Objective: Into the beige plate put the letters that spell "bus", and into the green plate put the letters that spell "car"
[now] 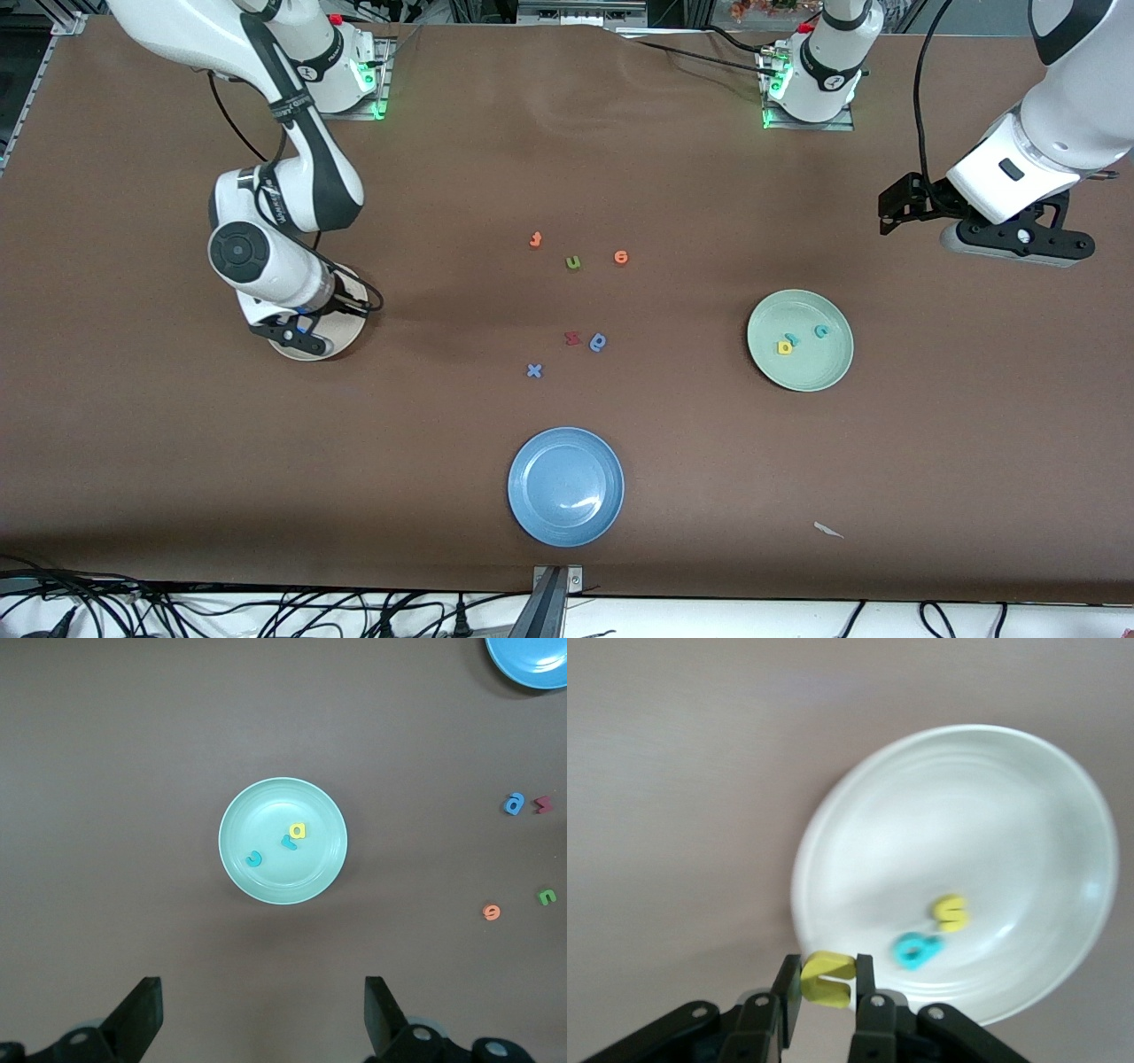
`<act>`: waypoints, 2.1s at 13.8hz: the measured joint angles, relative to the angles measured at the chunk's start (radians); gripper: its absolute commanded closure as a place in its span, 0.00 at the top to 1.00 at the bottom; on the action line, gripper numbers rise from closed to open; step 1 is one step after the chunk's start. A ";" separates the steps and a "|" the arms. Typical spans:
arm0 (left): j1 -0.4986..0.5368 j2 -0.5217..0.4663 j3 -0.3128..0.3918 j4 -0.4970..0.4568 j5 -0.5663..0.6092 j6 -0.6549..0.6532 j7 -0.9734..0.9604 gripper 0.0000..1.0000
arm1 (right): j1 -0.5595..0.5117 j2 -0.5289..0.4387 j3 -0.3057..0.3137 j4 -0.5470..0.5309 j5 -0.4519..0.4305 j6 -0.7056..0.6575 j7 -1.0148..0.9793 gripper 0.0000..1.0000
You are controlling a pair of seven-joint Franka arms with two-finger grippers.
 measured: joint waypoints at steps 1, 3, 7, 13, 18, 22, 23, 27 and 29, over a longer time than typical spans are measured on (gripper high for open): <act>0.000 0.000 0.000 0.000 0.000 0.000 0.000 1.00 | -0.016 -0.003 0.000 -0.026 -0.006 0.021 -0.026 0.07; -0.001 0.000 0.000 0.000 0.000 0.000 -0.001 1.00 | -0.034 0.000 0.000 -0.054 -0.017 0.043 -0.063 0.99; -0.004 0.000 -0.001 0.000 0.000 0.000 -0.003 1.00 | -0.049 -0.003 0.001 -0.039 -0.031 0.060 -0.088 1.00; -0.005 0.000 -0.001 0.000 0.000 0.000 -0.003 1.00 | -0.057 -0.095 0.005 0.067 -0.032 0.030 -0.177 1.00; -0.006 0.000 -0.001 0.000 0.000 -0.001 -0.003 1.00 | -0.111 -0.207 0.006 0.234 -0.018 -0.237 -0.210 1.00; -0.006 0.000 -0.001 0.000 0.000 -0.001 -0.003 1.00 | -0.177 -0.289 0.034 0.302 -0.013 -0.342 -0.242 0.99; -0.006 0.000 -0.001 0.000 0.000 -0.001 -0.003 1.00 | -0.185 -0.296 0.039 0.334 -0.013 -0.399 -0.263 0.99; -0.006 0.000 -0.001 0.000 0.000 -0.001 -0.003 1.00 | -0.240 -0.326 0.089 0.403 -0.001 -0.614 -0.332 0.99; -0.006 0.000 -0.001 0.000 0.000 -0.001 -0.003 1.00 | -0.258 -0.338 0.105 0.403 0.014 -0.639 -0.350 0.99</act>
